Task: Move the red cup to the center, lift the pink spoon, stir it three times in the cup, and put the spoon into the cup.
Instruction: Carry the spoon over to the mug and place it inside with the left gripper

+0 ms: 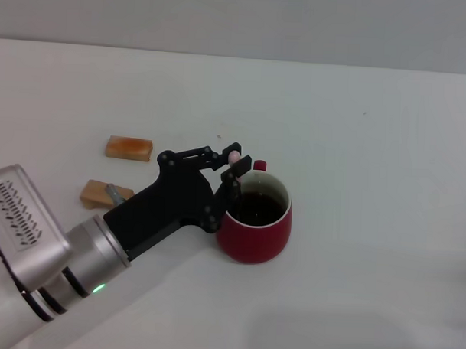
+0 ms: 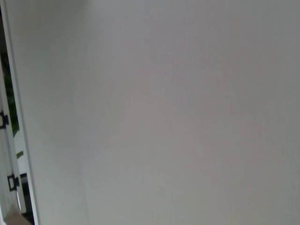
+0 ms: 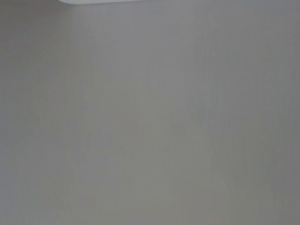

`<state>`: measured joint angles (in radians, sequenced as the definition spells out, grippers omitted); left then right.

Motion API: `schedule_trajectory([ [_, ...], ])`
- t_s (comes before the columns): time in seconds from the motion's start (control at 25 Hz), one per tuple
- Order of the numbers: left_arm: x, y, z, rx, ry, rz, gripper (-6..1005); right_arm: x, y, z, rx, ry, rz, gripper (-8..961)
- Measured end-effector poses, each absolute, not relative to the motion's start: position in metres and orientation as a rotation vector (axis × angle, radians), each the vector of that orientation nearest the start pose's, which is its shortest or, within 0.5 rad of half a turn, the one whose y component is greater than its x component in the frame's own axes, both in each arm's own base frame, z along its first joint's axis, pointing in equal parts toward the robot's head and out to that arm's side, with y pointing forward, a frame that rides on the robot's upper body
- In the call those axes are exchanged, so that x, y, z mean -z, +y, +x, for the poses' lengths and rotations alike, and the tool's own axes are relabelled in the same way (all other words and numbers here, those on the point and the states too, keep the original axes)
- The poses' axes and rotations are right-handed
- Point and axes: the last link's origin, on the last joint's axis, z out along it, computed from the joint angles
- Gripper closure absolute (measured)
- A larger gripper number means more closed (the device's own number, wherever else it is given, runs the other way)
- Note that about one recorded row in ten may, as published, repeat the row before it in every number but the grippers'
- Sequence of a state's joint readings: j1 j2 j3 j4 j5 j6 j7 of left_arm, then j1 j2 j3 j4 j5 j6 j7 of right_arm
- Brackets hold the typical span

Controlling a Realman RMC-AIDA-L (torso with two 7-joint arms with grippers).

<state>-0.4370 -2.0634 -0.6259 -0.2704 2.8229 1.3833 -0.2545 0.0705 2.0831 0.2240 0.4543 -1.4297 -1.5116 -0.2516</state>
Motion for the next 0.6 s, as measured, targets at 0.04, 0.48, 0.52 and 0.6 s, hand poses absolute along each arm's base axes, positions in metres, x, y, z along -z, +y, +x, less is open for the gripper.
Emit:
schedule_trajectory([
  [0.04, 0.0877, 0.2767, -0.2393, 1.03, -0.137, -2.268, 854, 0.0241, 0.1824, 0.3684, -0.478, 0.628, -1.212, 953],
  [0.48, 0.0949, 0.2815, -0.2361, 0.989, -0.131, -2.288, 854, 0.0257, 0.1823, 0.368, -0.477, 0.626, -1.226, 954],
  [0.52, 0.0954, 0.2818, -0.2352, 0.99, -0.129, -2.29, 854, 0.0257, 0.1823, 0.368, -0.477, 0.626, -1.227, 954],
  [0.6, 0.0969, 0.2827, -0.2334, 0.99, -0.127, -2.295, 854, 0.0262, 0.1822, 0.3678, -0.477, 0.626, -1.231, 954],
])
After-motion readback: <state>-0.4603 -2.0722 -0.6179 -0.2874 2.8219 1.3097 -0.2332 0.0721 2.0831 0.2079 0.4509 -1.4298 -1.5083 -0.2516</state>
